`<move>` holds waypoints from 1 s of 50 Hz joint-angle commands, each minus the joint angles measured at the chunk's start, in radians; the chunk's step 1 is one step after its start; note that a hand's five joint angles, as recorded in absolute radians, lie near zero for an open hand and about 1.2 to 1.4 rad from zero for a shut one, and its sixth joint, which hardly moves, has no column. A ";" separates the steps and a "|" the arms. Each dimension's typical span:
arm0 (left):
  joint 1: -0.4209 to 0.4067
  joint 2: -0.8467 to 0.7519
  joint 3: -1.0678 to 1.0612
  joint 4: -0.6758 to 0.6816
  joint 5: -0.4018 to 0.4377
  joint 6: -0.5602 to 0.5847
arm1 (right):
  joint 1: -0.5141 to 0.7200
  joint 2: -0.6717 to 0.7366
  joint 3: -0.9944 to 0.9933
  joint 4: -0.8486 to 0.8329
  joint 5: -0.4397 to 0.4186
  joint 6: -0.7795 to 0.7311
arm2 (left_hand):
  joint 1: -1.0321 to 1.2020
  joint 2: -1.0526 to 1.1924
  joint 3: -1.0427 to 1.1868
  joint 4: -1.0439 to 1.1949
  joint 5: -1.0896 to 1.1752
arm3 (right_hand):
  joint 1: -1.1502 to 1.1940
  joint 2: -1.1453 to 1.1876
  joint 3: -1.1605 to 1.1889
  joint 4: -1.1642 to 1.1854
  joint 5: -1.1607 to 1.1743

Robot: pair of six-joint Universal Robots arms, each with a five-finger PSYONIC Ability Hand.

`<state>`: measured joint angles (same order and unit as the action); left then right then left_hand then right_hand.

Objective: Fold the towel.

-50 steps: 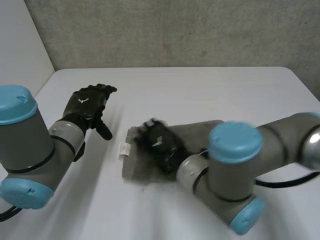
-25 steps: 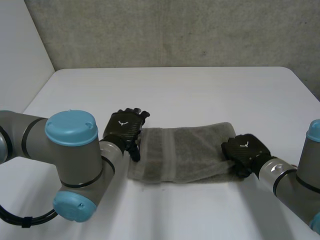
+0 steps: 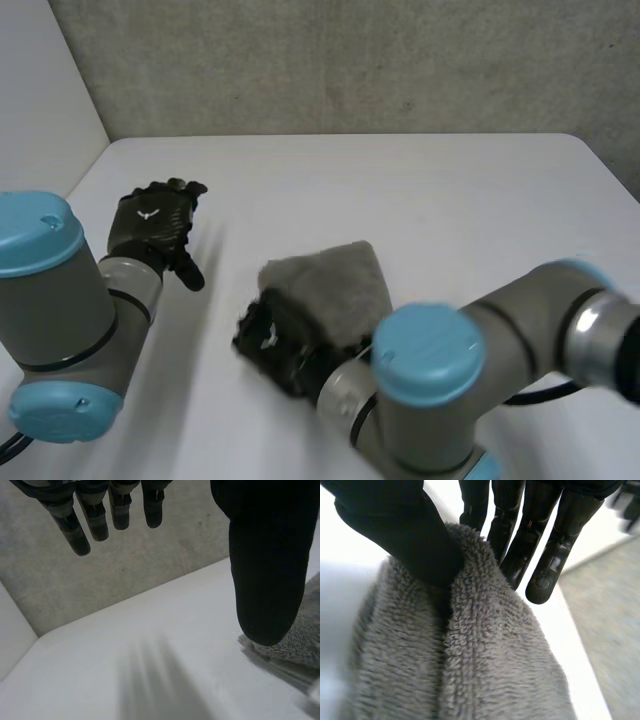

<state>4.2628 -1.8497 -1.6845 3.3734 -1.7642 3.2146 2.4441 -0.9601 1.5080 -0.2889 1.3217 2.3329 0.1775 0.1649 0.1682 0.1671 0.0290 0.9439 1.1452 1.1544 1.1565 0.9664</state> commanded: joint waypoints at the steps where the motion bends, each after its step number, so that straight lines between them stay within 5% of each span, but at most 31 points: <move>1: -0.011 -0.003 0.014 0.000 0.005 -0.007 | 0.004 -0.032 0.064 -0.009 -0.029 -0.060 | -0.003 0.010 0.006 0.007 -0.029 | -0.769 -0.971 -0.980 -0.982 -0.966; 8: -0.079 -0.017 0.080 0.000 0.044 -0.056 | -0.178 -0.193 0.132 -0.013 -0.030 0.172 | -0.003 0.010 0.006 0.007 -0.029 | -0.769 -0.971 -0.980 -0.982 -0.966; 13: -0.119 -0.057 0.126 -0.008 0.089 -0.117 | -0.345 -0.290 0.150 0.005 -0.042 0.605 | 0.012 0.025 0.022 0.023 -0.014 | -0.769 -0.971 -0.980 -0.982 -0.966; 18: -0.185 -0.149 0.194 -0.037 0.097 -0.147 | -0.448 -0.276 0.118 0.095 -0.097 0.798 | 0.027 0.040 0.037 0.038 0.001 | -0.769 -0.971 -0.980 -0.982 -0.966; 26: -0.244 -0.371 0.307 -0.225 -0.043 -0.163 | -0.467 -0.077 -0.024 0.241 -0.153 0.766 | 0.021 0.034 0.031 0.032 -0.005 | -0.769 -0.971 -0.980 -0.982 -0.966; 35: -0.244 -0.393 0.304 -0.253 -0.089 -0.157 | -0.430 0.092 -0.158 0.342 -0.147 0.706 | 0.004 0.016 0.013 0.014 -0.022 | -0.769 -0.971 -0.980 -0.982 -0.966; 45: -0.239 -0.240 0.305 -0.255 -0.087 -0.151 | -0.435 -0.060 -0.170 0.341 -0.082 0.665 | -0.002 0.010 0.007 0.008 -0.028 | -0.769 -0.971 -0.980 -0.982 -0.966; 50: -0.227 -0.105 0.328 -0.258 -0.080 -0.148 | -0.457 -0.208 -0.175 0.295 0.089 0.672 | 0.004 0.016 0.013 0.014 -0.022 | -0.769 -0.971 -0.980 -0.982 -0.966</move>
<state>4.0227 -2.1133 -1.3778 3.1173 -1.8539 3.0631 2.0126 -1.0140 1.3328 0.0506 1.2534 2.9956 0.1763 0.1670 0.1683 0.1683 0.0273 0.2109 0.2313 0.2111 0.2308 0.0578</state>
